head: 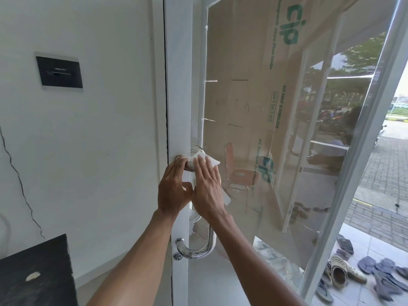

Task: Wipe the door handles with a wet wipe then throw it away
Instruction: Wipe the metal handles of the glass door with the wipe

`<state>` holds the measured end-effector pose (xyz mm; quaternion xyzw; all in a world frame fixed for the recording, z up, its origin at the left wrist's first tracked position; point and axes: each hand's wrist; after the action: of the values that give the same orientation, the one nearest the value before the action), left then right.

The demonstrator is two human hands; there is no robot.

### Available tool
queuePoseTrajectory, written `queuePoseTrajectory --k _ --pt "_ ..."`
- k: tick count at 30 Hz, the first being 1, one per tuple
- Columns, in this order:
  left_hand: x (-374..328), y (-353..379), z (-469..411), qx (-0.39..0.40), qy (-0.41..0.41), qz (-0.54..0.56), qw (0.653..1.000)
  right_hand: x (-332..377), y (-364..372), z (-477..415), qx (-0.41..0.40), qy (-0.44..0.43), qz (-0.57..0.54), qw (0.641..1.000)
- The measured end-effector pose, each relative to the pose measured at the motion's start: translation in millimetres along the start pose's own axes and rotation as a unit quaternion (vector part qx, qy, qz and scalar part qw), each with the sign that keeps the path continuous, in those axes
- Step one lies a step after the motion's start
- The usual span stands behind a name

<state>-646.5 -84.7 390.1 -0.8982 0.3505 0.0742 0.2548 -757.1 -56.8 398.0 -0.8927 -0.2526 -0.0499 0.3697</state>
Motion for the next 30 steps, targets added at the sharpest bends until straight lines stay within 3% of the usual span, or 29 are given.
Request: queuePoseTrajectory --k 5,10,13,16,19,21,24,27,30 --pt "3.1 -3.0 -1.6 0.005 0.007 0.017 1.000 0.4 -0.3 -6.8 0.024 -0.086 0.061 0.994" --pt "0.1 -11.8 -4.4 0.010 -0.026 0.052 0.998 -26.8 -15.2 10.4 -0.122 -0.036 -0.051 0.991" --pt "-0.3 -11.7 -4.5 0.011 -0.049 0.062 0.997 -34.4 -18.3 3.0 -0.166 -0.021 -0.056 0.984" --pt "1.5 -12.8 -5.4 0.017 -0.040 0.048 0.998 -21.2 -24.4 -18.8 -0.144 -0.031 -0.076 0.986" --pt "3.2 -14.0 -6.4 0.027 -0.042 0.034 0.998 -1.4 -30.2 -39.5 -0.059 -0.047 -0.075 0.994" --pt "2.5 -14.9 -6.9 0.031 -0.050 0.036 0.998 1.6 -29.5 -45.2 -0.028 -0.026 -0.056 0.998" --pt "-0.6 -15.8 -6.9 0.027 -0.041 0.047 0.998 -11.2 -27.9 -34.9 -0.062 0.001 -0.033 0.998" --pt "-2.5 -18.9 -7.6 0.025 -0.045 0.064 0.997 -37.2 -25.9 -12.4 -0.107 0.063 -0.078 0.989" --pt "-3.7 -20.5 -8.4 0.024 -0.050 0.066 0.996 -54.1 -24.9 1.0 -0.087 0.145 -0.127 0.977"
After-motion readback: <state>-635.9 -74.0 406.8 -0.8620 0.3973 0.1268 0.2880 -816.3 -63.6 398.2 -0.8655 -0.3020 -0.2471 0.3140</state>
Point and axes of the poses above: each hand's wrist, its own z-axis away from the middle knuckle, its own y-axis out of the palm, x = y × z, and after that the axes turned 1 degree about -x, right-handed
